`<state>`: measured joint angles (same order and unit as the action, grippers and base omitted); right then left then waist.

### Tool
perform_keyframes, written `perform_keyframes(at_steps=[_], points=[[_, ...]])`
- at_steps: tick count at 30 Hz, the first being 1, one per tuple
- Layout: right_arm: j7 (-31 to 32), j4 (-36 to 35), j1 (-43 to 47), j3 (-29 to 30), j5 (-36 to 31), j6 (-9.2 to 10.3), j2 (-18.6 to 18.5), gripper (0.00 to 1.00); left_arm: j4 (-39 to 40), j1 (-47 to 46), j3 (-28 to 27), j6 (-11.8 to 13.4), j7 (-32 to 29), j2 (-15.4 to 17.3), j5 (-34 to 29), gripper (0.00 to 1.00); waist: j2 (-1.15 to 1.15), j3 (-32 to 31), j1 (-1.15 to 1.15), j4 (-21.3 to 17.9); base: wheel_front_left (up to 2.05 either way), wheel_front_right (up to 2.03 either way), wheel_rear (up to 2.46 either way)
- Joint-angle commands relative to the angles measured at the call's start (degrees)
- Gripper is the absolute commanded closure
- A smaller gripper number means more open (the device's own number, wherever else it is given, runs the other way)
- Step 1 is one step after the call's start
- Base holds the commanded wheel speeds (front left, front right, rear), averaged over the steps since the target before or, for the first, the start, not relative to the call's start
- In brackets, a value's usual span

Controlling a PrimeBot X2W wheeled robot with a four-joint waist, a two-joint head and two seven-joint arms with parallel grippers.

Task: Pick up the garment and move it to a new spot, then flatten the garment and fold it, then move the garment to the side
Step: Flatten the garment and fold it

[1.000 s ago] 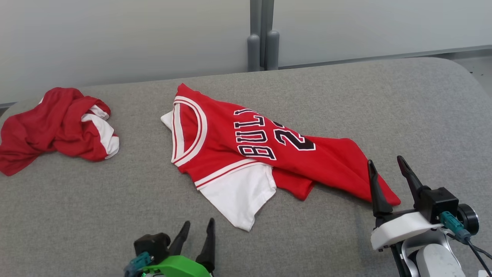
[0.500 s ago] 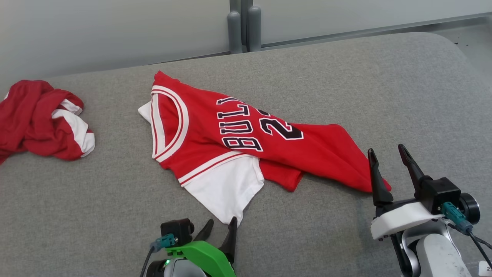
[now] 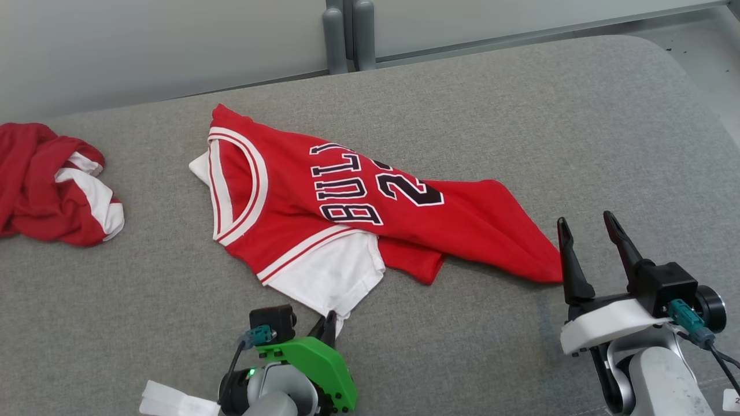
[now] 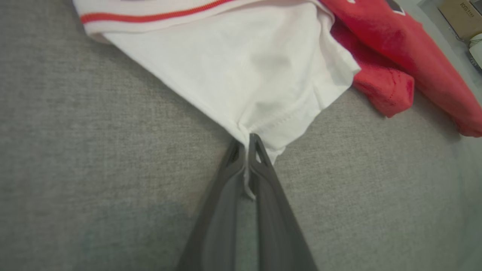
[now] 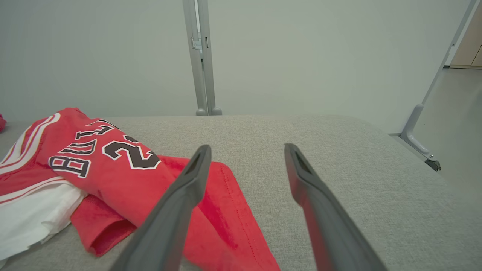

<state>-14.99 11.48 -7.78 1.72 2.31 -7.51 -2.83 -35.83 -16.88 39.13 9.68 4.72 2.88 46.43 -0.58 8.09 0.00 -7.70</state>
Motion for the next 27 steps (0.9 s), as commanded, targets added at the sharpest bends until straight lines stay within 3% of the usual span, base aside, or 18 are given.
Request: perform_keyframes(at_steps=[1, 14, 27], points=[[-0.2, 0.0, -0.5, 0.3, -0.2, 0.03, -0.1, 0.0, -0.9, 0.0, 0.7, 0.0, 0.0, 0.0, 0.5, 1.0, 0.58, 0.0, 0.0, 0.0, 0.0, 0.0, 0.0], [0.8, 4.7, 2.0, 4.6, 1.4, 0.03, -0.1, 0.0, 4.4, -1.4, -4.4, 0.4, 9.2, 1.9, 2.1, 1.0, 0.58, -0.3, 0.0, 2.5, 0.0, 0.0, 0.0], [2.1, 9.8, 4.4, 3.7, 4.2, 0.03, -0.1, 0.0, 29.9, 8.9, -17.6, 7.5, 10.5, 9.1, -2.5, 1.0, 0.58, -0.2, 0.0, 3.8, 0.0, 0.0, 0.0]])
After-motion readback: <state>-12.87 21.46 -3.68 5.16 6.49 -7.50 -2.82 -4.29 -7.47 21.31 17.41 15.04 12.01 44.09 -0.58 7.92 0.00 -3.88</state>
